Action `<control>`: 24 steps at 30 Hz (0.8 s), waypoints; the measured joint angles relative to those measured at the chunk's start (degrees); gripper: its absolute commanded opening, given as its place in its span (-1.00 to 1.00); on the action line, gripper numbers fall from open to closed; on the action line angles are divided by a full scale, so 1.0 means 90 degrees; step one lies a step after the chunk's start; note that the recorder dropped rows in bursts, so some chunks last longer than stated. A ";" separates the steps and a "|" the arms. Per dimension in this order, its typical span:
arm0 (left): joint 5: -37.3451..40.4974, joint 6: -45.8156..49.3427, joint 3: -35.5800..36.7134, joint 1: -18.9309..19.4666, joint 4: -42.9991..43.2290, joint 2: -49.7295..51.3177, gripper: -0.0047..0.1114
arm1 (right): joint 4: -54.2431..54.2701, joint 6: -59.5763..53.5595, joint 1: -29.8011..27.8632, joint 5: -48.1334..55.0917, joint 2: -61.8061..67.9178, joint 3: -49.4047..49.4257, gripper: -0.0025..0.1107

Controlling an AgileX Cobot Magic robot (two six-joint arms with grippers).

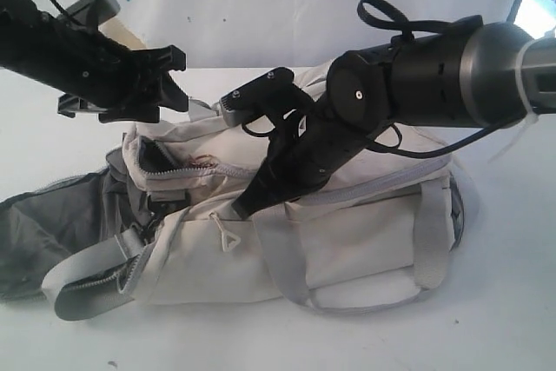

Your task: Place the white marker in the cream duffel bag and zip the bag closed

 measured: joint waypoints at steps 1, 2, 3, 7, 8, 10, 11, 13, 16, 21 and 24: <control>-0.0085 -0.0014 -0.0018 0.0000 0.0085 0.0000 0.17 | 0.0000 0.0000 0.0000 0.0017 0.0000 0.0000 -0.96; -0.0163 -0.0027 -0.0072 0.0005 0.0239 0.0000 0.20 | -0.0004 0.0000 0.0000 0.0043 0.0000 0.0000 -0.96; -0.0175 -0.0027 -0.0133 0.0033 0.0434 0.0000 0.22 | -0.0004 0.0000 0.0000 0.0057 0.0000 0.0000 -0.96; 0.0076 -0.0476 -0.0394 0.0232 0.1544 0.0041 0.22 | -0.0027 0.0000 0.0000 0.0110 0.0000 0.0000 -0.96; 0.0184 -0.0581 -0.0465 0.0286 0.1825 0.0063 0.22 | -0.0027 0.0000 0.0000 0.0120 0.0000 0.0000 -0.96; 0.0527 -0.0720 -0.0609 0.0408 0.2207 0.0195 0.22 | -0.0027 0.0000 0.0000 0.0120 0.0000 0.0000 -0.96; 0.0714 -0.0734 -0.0669 0.0446 0.2292 0.0265 0.23 | -0.0027 0.0000 0.0000 0.0120 0.0000 0.0000 -0.96; 0.1028 -0.0628 -0.0801 0.0501 0.2398 0.0469 0.23 | -0.0027 0.0000 0.0000 0.0120 0.0000 0.0000 -0.96; 0.1251 -0.0077 -0.0879 0.0501 0.2344 0.0693 0.32 | -0.0027 0.0000 0.0000 0.0120 0.0000 0.0000 -0.96; 0.1248 0.1162 -0.0916 0.0501 0.1770 0.0772 0.43 | -0.0027 -0.0076 0.0000 0.0120 0.0000 0.0000 -0.96; 0.1151 0.1772 -0.0930 0.0501 0.1492 0.0777 0.42 | -0.0027 -0.0087 0.0000 0.0120 0.0000 0.0000 -0.96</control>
